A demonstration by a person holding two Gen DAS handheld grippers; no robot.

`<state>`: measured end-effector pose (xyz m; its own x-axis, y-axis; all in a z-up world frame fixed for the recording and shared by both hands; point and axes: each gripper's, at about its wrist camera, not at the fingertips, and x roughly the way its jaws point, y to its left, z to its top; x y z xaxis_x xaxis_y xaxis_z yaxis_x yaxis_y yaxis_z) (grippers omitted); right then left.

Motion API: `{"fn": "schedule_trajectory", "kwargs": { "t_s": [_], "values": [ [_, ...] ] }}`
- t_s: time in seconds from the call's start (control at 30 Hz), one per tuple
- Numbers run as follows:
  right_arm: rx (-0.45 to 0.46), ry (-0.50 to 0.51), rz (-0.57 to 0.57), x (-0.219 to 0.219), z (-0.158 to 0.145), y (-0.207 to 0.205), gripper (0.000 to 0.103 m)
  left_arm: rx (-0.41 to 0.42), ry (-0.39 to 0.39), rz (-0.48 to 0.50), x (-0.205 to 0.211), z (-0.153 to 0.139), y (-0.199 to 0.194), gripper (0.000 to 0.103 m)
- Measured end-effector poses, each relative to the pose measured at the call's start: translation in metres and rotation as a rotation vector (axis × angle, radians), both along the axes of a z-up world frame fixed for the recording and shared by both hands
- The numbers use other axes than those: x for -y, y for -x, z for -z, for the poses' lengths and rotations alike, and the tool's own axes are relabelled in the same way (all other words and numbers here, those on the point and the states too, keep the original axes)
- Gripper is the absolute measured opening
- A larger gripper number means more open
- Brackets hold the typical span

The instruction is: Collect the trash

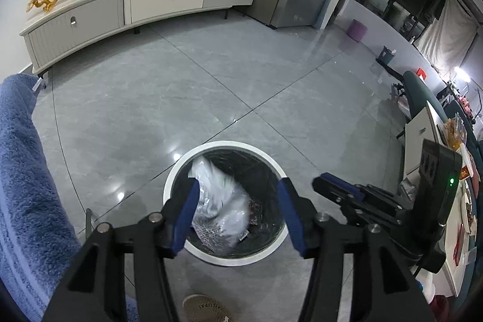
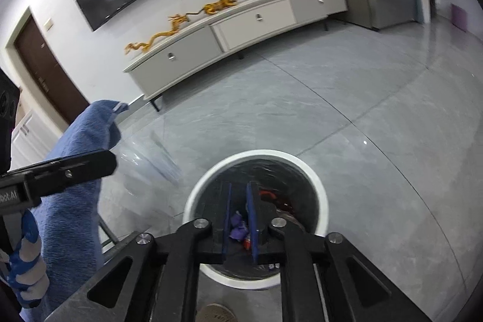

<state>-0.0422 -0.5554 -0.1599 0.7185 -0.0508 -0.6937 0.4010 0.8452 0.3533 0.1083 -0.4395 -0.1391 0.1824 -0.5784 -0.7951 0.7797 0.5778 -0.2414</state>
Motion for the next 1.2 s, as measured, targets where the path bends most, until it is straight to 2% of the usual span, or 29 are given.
{"fn": "schedule_trajectory", "kwargs": {
  "t_s": [0.1,0.17,0.23,0.33,0.47,0.57,0.67,0.77,1.0,1.2],
  "values": [
    [-0.012,-0.016,0.049,0.012,0.011,0.013,0.018,-0.001,-0.003,0.002,0.002,0.004,0.000,0.052],
    [-0.023,-0.029,0.083,0.024,0.019,0.022,0.033,0.001,-0.002,0.001,0.004,0.004,-0.001,0.052],
    [-0.044,-0.035,0.136,0.036,0.032,0.041,0.043,0.001,0.005,-0.001,-0.001,0.004,0.002,0.052],
    [-0.124,-0.042,0.235,0.061,0.064,0.077,0.044,0.002,0.018,-0.005,-0.009,0.002,0.004,0.052],
    [-0.255,-0.092,0.353,0.087,0.124,0.123,0.045,-0.014,0.051,-0.033,-0.025,-0.008,0.004,0.052],
    [-0.358,-0.180,0.450,0.100,0.184,0.162,0.046,0.002,0.064,-0.051,-0.039,-0.018,0.001,0.052],
    [-0.429,-0.272,0.502,0.102,0.235,0.187,0.047,0.017,0.071,-0.074,-0.058,-0.029,-0.001,0.052],
    [-0.494,-0.308,0.505,0.099,0.274,0.193,0.047,0.019,0.075,-0.119,-0.085,-0.037,-0.006,0.052],
    [-0.572,-0.343,0.506,0.100,0.328,0.184,0.048,0.017,0.033,-0.240,-0.149,-0.044,-0.017,0.052],
    [-0.602,-0.363,0.497,0.106,0.354,0.174,0.048,0.038,0.009,-0.326,-0.181,-0.045,-0.019,0.052]
  ]
}}
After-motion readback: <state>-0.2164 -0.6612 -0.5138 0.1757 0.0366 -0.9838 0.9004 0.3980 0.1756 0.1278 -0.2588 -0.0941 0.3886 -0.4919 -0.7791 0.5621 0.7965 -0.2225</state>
